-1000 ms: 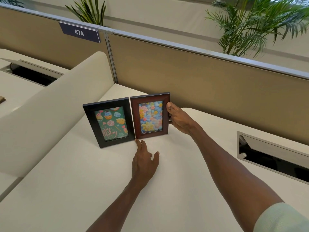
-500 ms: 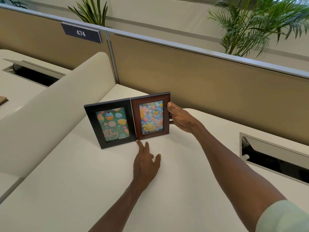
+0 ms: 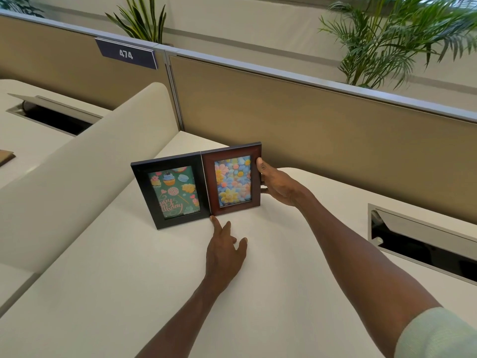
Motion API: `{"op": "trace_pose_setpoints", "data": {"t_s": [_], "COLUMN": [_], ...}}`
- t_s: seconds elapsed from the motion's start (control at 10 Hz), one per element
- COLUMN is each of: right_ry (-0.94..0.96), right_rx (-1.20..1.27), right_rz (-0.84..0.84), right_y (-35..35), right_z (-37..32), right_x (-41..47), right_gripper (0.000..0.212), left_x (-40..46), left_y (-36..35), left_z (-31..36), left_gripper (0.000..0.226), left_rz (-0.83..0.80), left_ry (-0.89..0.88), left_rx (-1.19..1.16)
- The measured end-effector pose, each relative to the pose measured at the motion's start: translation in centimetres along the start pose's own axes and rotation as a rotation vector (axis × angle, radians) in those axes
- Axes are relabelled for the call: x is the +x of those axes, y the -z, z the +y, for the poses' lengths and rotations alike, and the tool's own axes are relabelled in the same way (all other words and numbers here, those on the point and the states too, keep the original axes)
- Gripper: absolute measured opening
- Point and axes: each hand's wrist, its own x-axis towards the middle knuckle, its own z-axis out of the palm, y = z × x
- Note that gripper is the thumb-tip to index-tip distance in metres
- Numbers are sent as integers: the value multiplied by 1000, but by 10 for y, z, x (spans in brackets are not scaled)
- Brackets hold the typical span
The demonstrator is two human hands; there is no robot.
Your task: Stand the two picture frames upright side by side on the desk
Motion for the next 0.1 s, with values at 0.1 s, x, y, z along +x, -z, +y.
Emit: {"op": "trace_pose_setpoints", "data": {"t_s": [0.1], "right_ry": [-9], "right_rx": [4], "right_rz": [45], "right_y": [-2], "right_z": [11], "right_x": [-5], "right_gripper": [71], "left_x": [-1], "left_y": [1], "left_z": [1], "left_gripper": [59], "left_rz": [5], "left_ry": [19], "left_rx": [-52]}}
